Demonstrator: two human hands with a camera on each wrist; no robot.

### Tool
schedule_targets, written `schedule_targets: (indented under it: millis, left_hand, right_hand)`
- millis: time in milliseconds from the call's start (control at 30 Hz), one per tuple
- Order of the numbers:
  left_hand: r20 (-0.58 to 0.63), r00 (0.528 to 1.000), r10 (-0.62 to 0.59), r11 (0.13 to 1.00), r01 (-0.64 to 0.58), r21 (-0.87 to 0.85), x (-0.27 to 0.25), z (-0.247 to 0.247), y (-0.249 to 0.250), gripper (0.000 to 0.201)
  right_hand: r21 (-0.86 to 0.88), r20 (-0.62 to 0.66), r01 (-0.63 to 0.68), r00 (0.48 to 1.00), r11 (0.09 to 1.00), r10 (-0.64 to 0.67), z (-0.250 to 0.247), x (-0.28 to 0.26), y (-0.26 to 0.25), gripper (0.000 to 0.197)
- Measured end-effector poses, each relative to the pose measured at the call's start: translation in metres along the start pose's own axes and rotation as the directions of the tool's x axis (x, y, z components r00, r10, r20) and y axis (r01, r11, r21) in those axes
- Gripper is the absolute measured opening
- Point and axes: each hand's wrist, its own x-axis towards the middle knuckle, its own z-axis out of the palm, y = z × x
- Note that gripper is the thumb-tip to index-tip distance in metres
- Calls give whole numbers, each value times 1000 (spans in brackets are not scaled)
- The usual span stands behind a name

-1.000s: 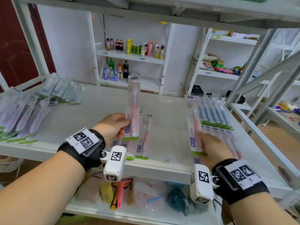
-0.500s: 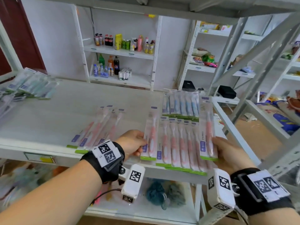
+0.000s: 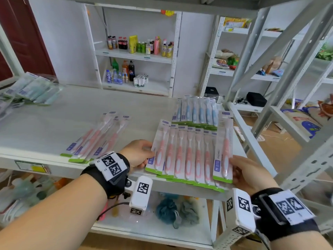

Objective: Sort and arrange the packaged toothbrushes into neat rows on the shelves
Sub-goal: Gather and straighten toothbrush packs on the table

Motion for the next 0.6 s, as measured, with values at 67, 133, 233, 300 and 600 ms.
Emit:
schedule_targets:
  millis: [67,133,233,300,600]
  left_hand:
    - [2,1000,8,1000,-8,13,1,1,-1,29]
    - [-9,1000,12,1000,-12,16,1,2,-3,30]
    - [-25,999,31,999,-30,38,0,3,-5,30]
    - [-48,998,41,999,-39,34,0,4,-6,28]
    - [-97,992,79,996,-75,43,-4,7,-8,39]
  right_hand:
    - [-17,-22,-4,1000,1000,3,-4,4,4,11]
    - [-39,-37,18,999,999,-19,-6,9,6,11]
    - [-95,-16,16,1000,995,-18,-7,15,8,8]
    - [-134,-3,5,1000,991,-5,-7,18,10,7]
    - [-248,3,16,1000,969,-15,-9,27,15,11]
